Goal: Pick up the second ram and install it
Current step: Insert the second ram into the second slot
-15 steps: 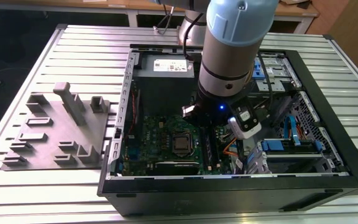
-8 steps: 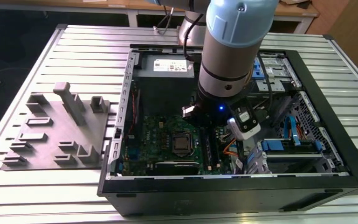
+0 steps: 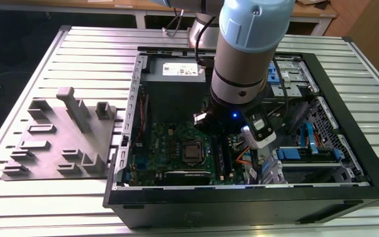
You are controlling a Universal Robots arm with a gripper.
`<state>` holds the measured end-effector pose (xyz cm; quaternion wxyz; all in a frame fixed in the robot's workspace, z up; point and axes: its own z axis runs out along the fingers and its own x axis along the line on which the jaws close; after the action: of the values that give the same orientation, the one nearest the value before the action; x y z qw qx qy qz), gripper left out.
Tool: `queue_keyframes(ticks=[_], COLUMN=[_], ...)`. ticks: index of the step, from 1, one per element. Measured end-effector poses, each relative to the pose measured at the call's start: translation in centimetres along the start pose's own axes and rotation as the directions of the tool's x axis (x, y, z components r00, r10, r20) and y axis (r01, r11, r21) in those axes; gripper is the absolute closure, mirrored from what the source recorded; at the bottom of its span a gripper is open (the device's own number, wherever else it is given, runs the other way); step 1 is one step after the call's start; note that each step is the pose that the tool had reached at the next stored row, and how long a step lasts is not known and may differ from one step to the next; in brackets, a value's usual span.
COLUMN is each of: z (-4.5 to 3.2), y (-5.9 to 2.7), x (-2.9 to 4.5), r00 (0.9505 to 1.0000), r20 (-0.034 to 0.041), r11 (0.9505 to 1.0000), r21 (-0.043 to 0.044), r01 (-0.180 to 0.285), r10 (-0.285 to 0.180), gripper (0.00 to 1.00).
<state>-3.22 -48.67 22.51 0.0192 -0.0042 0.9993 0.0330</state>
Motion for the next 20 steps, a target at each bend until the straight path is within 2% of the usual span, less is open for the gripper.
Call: queue_keyframes(ticks=[20], z=[0.23], y=[-0.04], x=[0.14], r00=[1.0000], r20=[0.0002], r11=[1.0000], r21=[-0.0005], r01=[0.000], r10=[0.000], gripper=[0.91])
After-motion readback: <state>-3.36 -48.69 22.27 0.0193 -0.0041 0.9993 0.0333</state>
